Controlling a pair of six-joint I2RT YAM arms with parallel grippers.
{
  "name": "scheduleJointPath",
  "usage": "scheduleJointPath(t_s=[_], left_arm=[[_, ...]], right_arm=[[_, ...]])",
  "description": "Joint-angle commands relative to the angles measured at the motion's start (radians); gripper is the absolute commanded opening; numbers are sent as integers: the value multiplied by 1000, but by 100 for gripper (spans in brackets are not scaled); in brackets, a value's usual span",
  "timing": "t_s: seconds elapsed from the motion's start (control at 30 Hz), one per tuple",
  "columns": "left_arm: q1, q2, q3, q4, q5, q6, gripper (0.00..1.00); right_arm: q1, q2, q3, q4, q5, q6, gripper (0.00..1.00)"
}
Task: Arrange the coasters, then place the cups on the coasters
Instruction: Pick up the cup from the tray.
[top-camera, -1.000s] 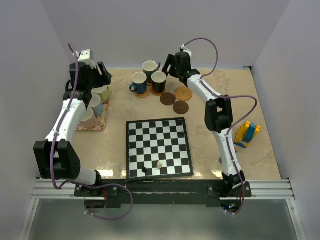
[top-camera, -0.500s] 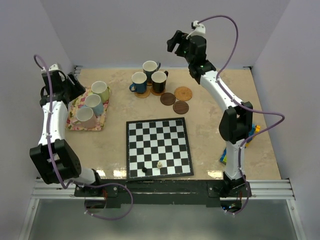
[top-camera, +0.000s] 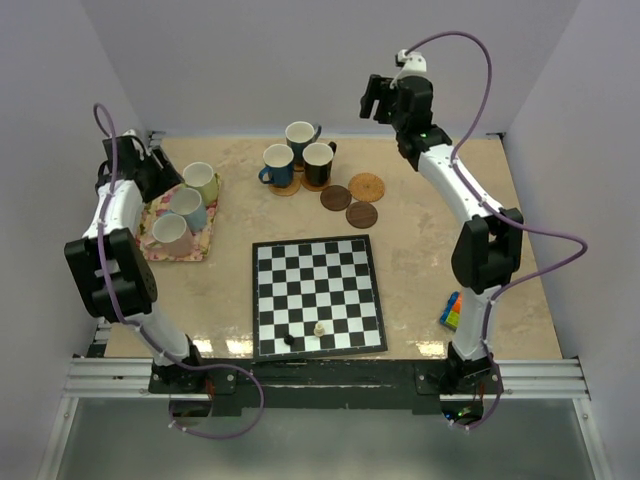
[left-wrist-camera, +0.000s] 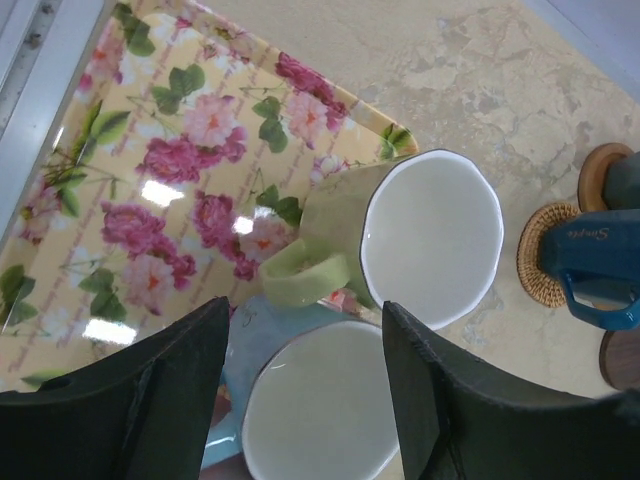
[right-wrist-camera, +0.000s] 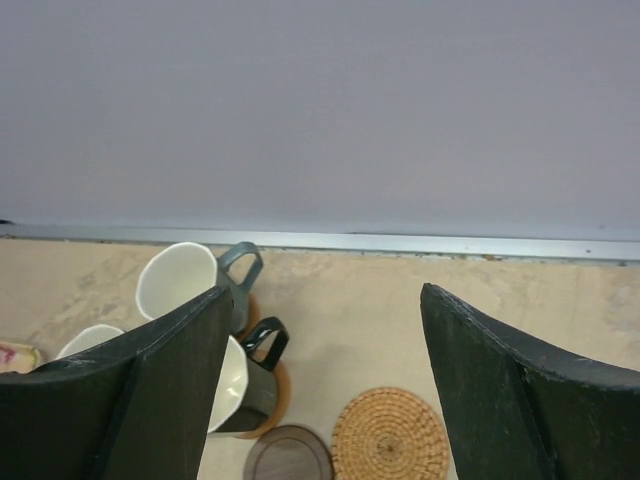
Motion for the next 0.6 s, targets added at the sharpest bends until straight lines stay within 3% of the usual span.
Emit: scheduleJointPath(t_s=[0.0,0.13,0.57], left_arm=[[-57,57,142,55,28,74,67],[-92,120,248,3,-44,120,67],[-161,249,362,-123,-176,204,66]], right_arm=[[-39,-81,-4,-18,-4,-70,80],[-61,-96,-26,-10,-25,-60,79],[-68,-123,-87,13,-36,-35,78]])
